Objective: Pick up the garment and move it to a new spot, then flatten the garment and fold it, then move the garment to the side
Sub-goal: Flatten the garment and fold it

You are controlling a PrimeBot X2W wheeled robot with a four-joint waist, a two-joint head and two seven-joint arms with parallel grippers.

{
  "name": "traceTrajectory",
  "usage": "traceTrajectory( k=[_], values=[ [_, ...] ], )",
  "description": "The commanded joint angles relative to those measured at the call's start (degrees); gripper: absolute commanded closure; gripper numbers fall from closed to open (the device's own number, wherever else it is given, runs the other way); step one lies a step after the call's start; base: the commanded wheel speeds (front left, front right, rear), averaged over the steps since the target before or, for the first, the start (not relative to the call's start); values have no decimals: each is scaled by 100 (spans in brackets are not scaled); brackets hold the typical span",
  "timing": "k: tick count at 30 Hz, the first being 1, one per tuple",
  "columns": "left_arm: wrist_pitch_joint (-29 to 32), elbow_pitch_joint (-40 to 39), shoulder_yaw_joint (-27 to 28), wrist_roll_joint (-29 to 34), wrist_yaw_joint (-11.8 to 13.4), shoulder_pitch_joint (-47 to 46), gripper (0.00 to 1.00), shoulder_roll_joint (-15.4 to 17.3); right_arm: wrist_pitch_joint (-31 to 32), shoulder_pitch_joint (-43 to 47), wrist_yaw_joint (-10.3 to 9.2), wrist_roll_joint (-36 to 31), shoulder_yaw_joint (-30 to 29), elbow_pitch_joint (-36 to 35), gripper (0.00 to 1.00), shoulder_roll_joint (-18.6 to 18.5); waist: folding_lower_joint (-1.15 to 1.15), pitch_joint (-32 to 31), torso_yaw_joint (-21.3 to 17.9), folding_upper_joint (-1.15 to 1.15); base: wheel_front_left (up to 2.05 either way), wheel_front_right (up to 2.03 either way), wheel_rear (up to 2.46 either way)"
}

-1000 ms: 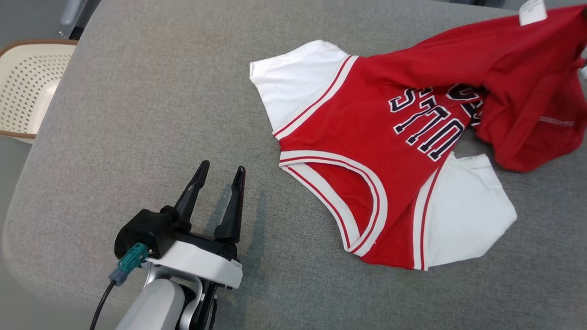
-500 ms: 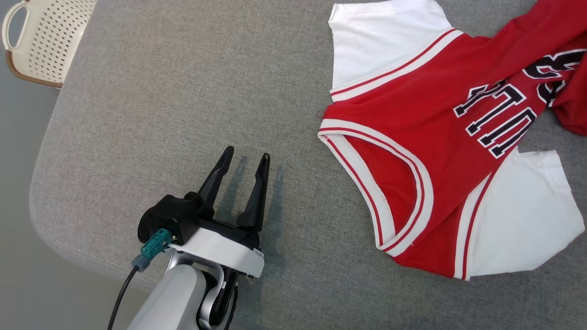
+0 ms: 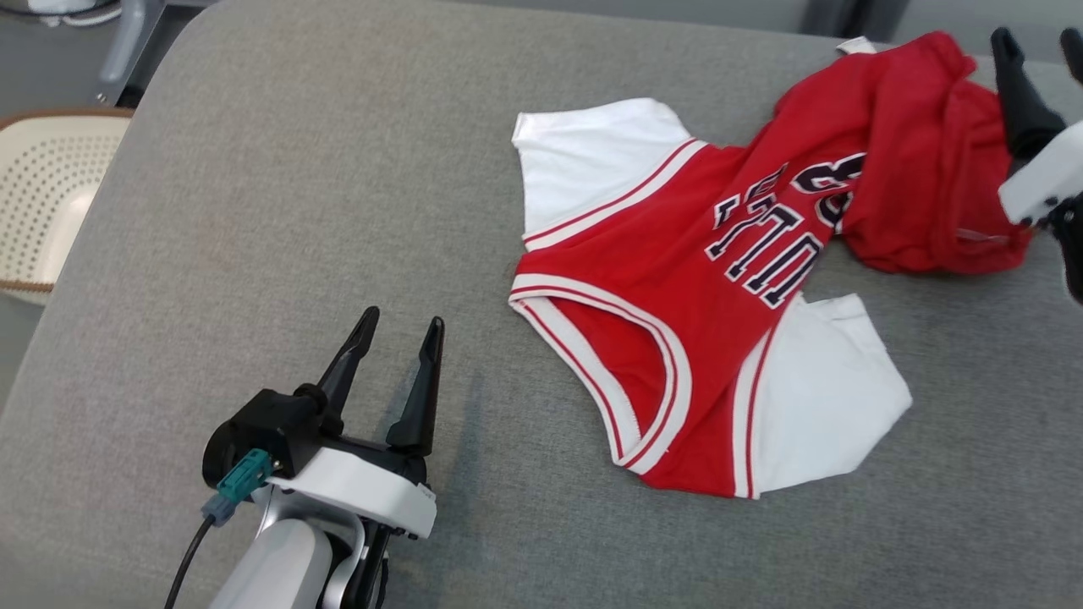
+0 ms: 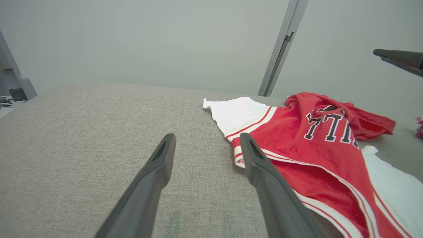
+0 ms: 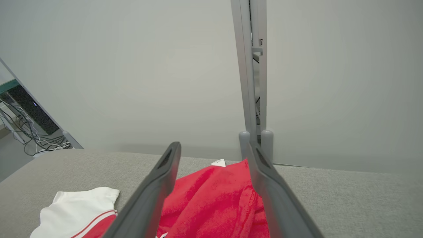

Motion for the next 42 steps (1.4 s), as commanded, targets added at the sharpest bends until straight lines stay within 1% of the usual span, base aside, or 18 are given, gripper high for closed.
traceTrajectory(
  k=[1,4,9,13,17,18,19,20,21,22,24,26,28,30,34,39,40,42],
  values=[
    [42,-47,56,-38,49,133,0,99,-87,362,1,61,3,-216,0,-39,0,-538,-512,0,0,0,0],
    [126,-147,103,-86,115,299,0,180,-152,931,0,16,-106,-498,0,-152,0,-772,-715,0,0,0,0],
    [219,-328,122,-152,205,573,0,267,-155,2020,1,-271,-738,-1044,0,-205,0,-1035,-922,0,0,0,0],
    [364,-442,29,-175,192,724,0,296,-154,2836,1,-502,-1368,-1497,0,-68,0,-1136,-1037,0,0,0,0],
    [784,-479,-209,-248,38,796,0,326,-155,3395,1,-840,-1881,-1898,0,137,0,-1168,-1163,0,0,0,0],
    [784,-479,-209,-248,38,796,0,326,-155,3395,1,-840,-1881,-1898,0,137,0,-1168,-1163,0,0,0,0],
    [1082,-466,-344,-397,-66,828,0,271,-155,3560,1,-1007,-2079,-2065,0,259,0,-1161,-1229,0,0,0,0],
    [1283,-425,-411,-485,-121,856,0,252,-155,3627,1,-1083,-2157,-2128,0,301,0,-1158,-1262,0,0,0,0],
    [1283,-425,-411,-485,-121,856,0,252,-155,3627,1,-1083,-2157,-2128,0,301,0,-1158,-1262,0,0,0,0],
    [1470,-383,-453,-593,-155,879,0,229,-155,3686,1,-1149,-2230,-2180,0,342,0,-1155,-1297,0,0,0,0],
    [1933,-267,-504,-851,-149,928,0,181,-155,3744,1,-1277,-2339,-2283,0,442,0,-1124,-1382,0,0,0,0],
    [2449,-155,-560,-1092,-87,1024,0,145,-156,3780,1,-1379,-2427,-2382,0,507,0,-1069,-1468,0,0,0,0],
    [2721,-191,-497,-1369,-45,1048,0,40,-155,3798,1,-1467,-2522,-2462,0,545,0,-1011,-1540,0,0,0,0],
    [2987,-188,-495,-1666,-103,1163,0,-35,-148,3812,1,-1557,-2607,-2536,0,580,0,-956,-1610,0,0,0,0],
    [3152,-155,-386,-2061,-163,1130,0,-149,-97,3827,1,-1691,-2715,-2653,0,689,0,-855,-1757,0,0,0,0],
    [3216,25,-280,-2331,-189,898,0,-261,16,3914,1,-1788,-2850,-2736,0,798,0,-771,-1862,0,0,0,0],
    [3250,80,-264,-2408,-204,859,6,-282,36,3924,1,-1803,-2874,-2748,0,819,0,-764,-1872,0,0,0,0],
    [3386,213,-258,-2575,-223,755,34,-320,70,3932,1,-1834,-2931,-2765,0,836,0,-763,-1876,0,0,0,0]
  ],
)
